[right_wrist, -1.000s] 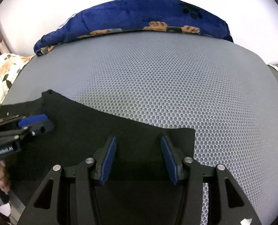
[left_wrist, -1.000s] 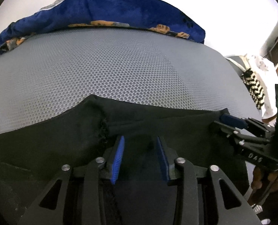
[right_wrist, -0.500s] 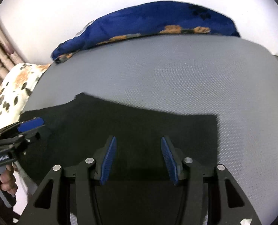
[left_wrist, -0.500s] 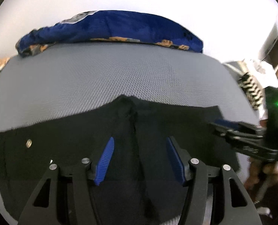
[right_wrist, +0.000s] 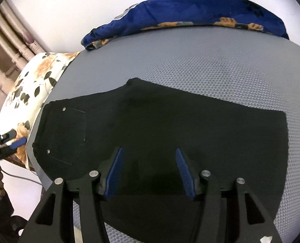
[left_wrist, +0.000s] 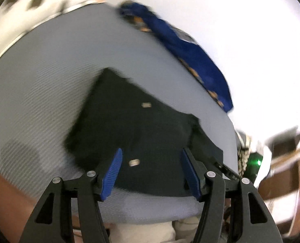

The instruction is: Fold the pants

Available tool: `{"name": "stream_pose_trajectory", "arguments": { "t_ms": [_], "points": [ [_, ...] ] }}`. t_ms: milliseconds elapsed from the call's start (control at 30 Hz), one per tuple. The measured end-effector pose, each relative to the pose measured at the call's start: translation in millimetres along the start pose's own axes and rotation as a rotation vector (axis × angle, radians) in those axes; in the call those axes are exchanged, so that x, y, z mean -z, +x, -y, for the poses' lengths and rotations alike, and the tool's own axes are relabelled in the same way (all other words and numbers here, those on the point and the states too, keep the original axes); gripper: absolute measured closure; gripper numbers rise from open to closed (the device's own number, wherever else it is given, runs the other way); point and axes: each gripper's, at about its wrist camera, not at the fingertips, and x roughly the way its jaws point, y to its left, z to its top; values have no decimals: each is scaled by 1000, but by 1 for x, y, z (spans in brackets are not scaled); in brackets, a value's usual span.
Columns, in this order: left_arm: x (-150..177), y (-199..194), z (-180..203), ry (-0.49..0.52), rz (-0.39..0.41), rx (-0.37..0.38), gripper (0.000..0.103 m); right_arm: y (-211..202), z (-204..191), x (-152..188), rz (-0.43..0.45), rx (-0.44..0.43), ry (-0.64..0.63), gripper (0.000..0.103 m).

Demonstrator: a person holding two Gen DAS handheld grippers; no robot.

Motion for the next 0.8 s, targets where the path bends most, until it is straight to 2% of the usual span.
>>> {"name": "stream_pose_trajectory", "arguments": {
  "t_ms": [200, 367, 633, 800],
  "points": [
    [18, 3, -49, -176, -51, 33, 43, 6, -6, 1, -21, -4, 5, 49],
    [24, 15, -65, -236, -84, 71, 43, 8, -9, 5, -32, 3, 12, 45],
    [19, 43, -66, -221, -72, 59, 43, 13, -5, 9, -47, 17, 40, 45],
    [12, 56, -62, -203, -39, 109, 41, 15, -3, 10, -44, 23, 59, 45]
  ]
}}
